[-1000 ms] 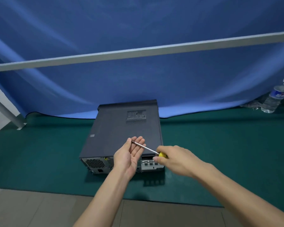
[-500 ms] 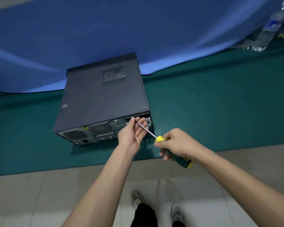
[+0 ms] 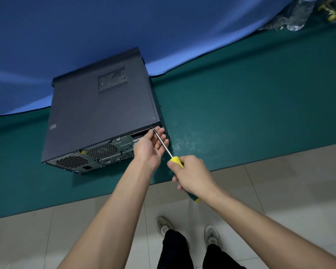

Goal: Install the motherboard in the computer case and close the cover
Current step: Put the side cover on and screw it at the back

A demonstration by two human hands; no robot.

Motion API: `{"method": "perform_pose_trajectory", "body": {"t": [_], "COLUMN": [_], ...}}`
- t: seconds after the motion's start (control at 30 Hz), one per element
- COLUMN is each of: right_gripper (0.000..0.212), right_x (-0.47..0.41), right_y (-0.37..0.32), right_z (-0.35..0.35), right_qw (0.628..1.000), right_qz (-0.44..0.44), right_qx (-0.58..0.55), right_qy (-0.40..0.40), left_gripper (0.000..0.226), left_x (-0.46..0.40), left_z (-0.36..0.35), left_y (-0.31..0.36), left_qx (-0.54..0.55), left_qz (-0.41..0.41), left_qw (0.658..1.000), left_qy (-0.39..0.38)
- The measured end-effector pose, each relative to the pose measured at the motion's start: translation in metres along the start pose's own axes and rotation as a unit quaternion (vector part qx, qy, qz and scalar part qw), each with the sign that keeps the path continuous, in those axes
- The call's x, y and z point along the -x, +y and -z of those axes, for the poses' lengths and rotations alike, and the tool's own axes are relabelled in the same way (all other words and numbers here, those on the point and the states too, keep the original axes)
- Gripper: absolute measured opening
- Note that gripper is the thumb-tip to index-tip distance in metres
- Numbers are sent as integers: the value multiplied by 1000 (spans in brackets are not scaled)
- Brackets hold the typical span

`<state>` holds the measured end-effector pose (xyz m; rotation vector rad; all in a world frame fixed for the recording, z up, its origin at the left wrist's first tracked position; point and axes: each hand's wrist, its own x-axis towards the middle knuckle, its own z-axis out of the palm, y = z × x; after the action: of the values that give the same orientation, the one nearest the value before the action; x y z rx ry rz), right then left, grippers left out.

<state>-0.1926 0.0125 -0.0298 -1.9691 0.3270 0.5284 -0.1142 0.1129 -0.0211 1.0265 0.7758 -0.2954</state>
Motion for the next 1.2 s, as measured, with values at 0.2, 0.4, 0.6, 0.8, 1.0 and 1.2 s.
{"method": "perform_pose_trajectory", "body": {"t": [0.2,0.4,0.6,0.8,1.0,1.2], "right_gripper": [32,32,32,33,35,35], "right_x": [-3,-3,-4,-1,7,5], "right_y": [-1,-2,-6,-17,-26,-28], "right_z": [-1,-2,-5,-16,-30,-21], "right_qw": [1000,999,1000,999,999,999], "right_qz": [10,13,7,-25,-21,-27], "right_qx": [17,28,23,-45,-44,-37], "right_qy": [10,17,11,-13,22,14], "left_gripper": [26,26,26,24,24,27], "left_x": [-5,-8,-10,-9,-7,-5], "left_z": [1,3,4,6,6,2], "left_y": [1,3,6,9,14,19], "left_qx": [4,-8,-5,-12,-56,-55], "left_qz": [-9,-17,-32,-39,-40,-21], "left_qw": [1000,1000,999,999,998,998], "left_qy": [2,-3,-2,-9,-6,2]}}
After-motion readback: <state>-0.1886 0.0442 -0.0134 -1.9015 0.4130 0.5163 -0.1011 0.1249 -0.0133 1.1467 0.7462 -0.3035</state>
